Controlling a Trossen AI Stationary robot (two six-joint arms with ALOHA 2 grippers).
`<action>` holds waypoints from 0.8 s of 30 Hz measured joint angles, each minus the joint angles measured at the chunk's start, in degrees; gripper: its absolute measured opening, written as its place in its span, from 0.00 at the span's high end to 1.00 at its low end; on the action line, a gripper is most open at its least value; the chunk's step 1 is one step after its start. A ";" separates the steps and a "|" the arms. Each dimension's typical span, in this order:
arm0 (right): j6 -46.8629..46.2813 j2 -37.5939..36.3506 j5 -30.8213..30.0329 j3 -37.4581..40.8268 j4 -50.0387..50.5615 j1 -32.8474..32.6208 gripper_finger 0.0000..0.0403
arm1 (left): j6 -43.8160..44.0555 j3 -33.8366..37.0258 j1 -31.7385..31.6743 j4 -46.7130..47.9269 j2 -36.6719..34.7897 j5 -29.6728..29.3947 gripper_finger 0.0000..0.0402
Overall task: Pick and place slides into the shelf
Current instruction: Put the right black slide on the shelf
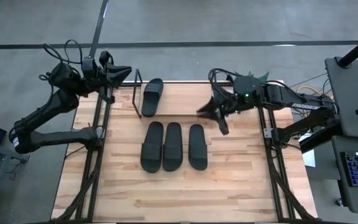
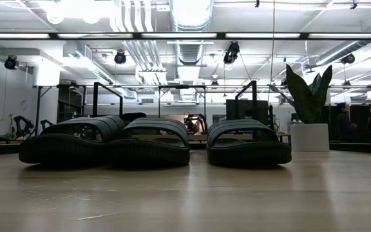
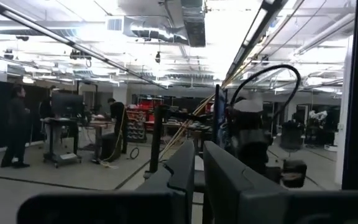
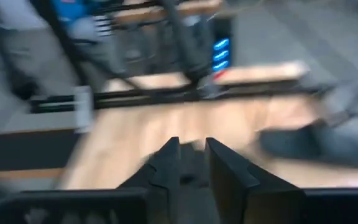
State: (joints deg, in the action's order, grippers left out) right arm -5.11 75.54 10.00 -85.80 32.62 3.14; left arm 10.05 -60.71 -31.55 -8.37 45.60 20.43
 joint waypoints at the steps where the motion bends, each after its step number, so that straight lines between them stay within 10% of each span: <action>1: -2.86 0.38 2.19 0.00 0.91 0.00 0.80 | -0.11 0.02 0.00 0.01 -0.02 -0.02 0.95; 11: -11.89 10.96 10.10 0.00 8.46 -3.53 0.55 | -0.03 0.30 0.01 12.70 -2.31 -0.04 0.95; 24: -3.32 25.19 15.67 0.02 23.21 -3.57 0.56 | -1.51 1.14 0.02 16.59 -4.32 -0.13 0.95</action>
State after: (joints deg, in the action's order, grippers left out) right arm -8.42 100.73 25.67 -85.78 55.83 -0.43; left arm 8.54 -59.57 -31.53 8.22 41.28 20.29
